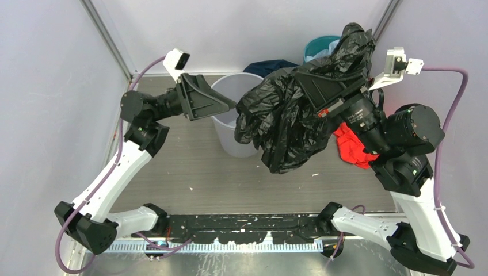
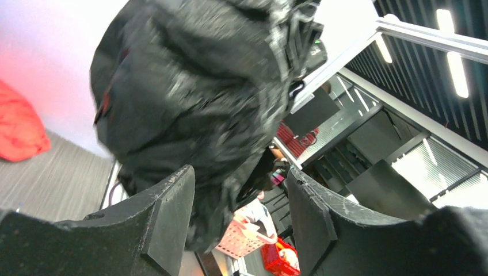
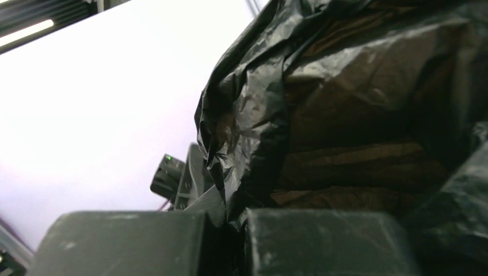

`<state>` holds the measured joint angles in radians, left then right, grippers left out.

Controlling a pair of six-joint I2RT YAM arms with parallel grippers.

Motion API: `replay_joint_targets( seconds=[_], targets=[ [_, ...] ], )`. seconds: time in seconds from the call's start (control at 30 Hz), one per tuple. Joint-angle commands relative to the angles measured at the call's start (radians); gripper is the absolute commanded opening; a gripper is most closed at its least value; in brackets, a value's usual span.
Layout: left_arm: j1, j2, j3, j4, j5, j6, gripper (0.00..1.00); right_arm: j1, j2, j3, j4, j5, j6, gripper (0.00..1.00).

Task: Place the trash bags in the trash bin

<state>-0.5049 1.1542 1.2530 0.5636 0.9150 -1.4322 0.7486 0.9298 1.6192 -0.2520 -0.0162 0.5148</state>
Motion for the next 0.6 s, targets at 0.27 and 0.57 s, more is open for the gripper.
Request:
replay_joint_targets(
  seconds=[0.27, 0.57],
  targets=[
    [-0.01, -0.007, -0.147, 0.011, -0.029, 0.109, 0.61, 0.001, 0.085, 0.016, 0.179, 0.078, 0.02, 0.01],
    [-0.019, -0.001, -0.159, -0.015, -0.034, 0.147, 0.61, 0.001, 0.089, 0.016, 0.196, 0.1, 0.012, 0.01]
  ],
)
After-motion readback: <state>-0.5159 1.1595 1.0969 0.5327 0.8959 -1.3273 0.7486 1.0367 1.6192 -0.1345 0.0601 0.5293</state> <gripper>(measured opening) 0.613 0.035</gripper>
